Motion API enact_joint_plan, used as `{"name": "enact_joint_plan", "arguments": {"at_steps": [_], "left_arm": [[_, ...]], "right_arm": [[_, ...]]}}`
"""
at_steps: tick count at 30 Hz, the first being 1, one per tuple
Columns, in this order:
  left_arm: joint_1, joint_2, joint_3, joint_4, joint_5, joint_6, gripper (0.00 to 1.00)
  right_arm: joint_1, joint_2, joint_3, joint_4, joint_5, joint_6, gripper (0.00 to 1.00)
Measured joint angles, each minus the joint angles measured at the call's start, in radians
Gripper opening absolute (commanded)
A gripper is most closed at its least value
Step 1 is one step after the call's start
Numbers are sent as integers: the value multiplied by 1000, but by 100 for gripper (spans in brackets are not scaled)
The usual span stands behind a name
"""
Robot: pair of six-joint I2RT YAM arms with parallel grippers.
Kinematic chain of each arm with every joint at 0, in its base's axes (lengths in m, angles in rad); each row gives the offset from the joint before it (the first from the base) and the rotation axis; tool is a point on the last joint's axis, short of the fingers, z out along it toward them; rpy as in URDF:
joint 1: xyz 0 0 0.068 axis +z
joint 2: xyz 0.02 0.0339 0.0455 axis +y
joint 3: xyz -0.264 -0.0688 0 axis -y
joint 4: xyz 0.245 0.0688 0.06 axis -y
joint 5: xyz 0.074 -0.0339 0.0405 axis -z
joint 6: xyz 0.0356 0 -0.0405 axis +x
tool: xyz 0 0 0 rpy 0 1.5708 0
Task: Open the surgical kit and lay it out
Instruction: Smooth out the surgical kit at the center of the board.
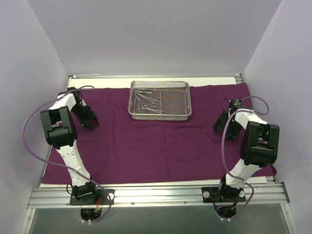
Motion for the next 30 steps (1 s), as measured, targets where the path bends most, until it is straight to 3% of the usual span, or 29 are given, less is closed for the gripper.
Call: {"name": "enact_joint_plan", "arguments": {"at_steps": [8, 16, 22, 30], "left_arm": [[2, -28, -31, 9, -14, 19, 50], [-14, -113, -31, 7, -8, 22, 50], [-42, -92, -31, 14, 27, 16, 50], [-10, -5, -31, 9, 66, 3, 50]], "right_arm": [[-2, 40, 69, -92, 33, -16, 74], [90, -2, 191, -148, 3, -19, 62], [144, -23, 39, -68, -85, 31, 33], [136, -73, -102, 9, -140, 89, 29]]}}
